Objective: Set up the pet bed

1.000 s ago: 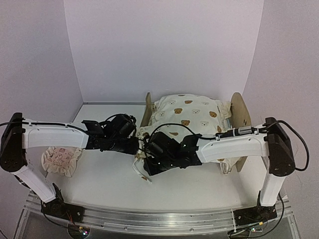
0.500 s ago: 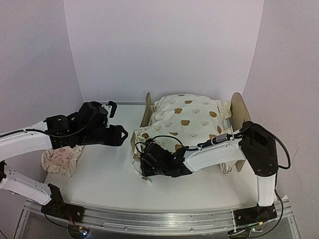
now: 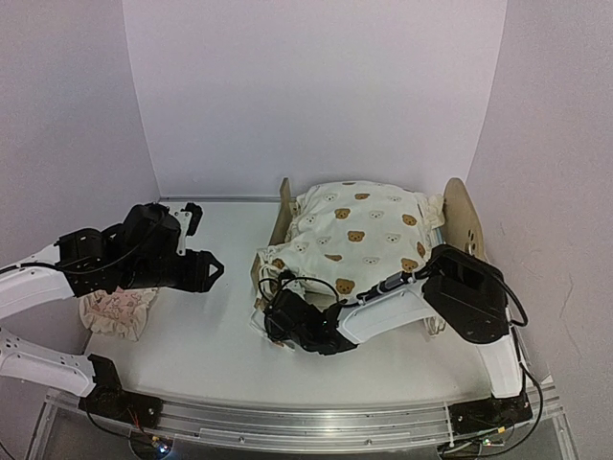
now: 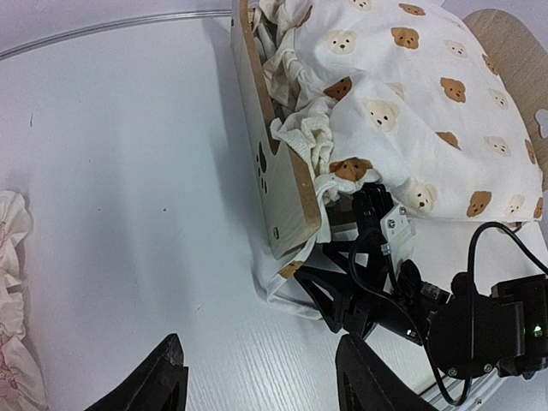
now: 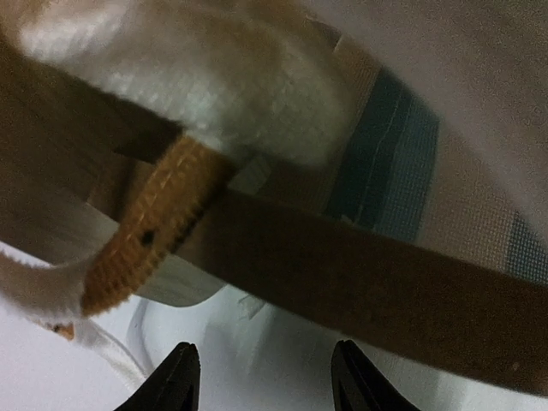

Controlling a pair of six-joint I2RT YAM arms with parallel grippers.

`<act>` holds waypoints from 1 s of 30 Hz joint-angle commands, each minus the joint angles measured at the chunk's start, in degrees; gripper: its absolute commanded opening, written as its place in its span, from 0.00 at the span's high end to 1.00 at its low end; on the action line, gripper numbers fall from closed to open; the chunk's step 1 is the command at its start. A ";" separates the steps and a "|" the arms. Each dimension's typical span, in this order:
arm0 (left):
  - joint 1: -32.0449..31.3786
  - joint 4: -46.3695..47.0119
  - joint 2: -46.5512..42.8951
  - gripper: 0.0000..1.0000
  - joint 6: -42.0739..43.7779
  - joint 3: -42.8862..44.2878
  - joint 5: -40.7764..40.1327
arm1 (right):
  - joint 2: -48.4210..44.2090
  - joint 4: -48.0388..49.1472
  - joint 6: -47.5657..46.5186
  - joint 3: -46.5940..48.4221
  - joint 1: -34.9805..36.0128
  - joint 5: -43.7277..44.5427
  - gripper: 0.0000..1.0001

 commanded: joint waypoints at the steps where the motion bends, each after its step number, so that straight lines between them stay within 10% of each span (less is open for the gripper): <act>1: -0.19 -0.97 -1.17 0.40 1.25 -0.79 -0.26 | 2.70 8.28 -2.47 -0.26 0.62 6.45 0.47; 11: -0.17 -0.88 -3.15 0.40 2.28 -2.07 -0.28 | 7.62 18.92 -7.80 -1.26 1.18 12.36 0.55; 24: -0.19 0.12 -3.35 0.41 2.29 -2.74 0.51 | 10.44 22.06 -12.22 -0.67 1.31 14.11 0.99; 30: -0.19 3.45 -1.94 0.42 1.60 -4.11 2.43 | 5.99 22.80 -14.01 -5.97 1.30 8.02 1.00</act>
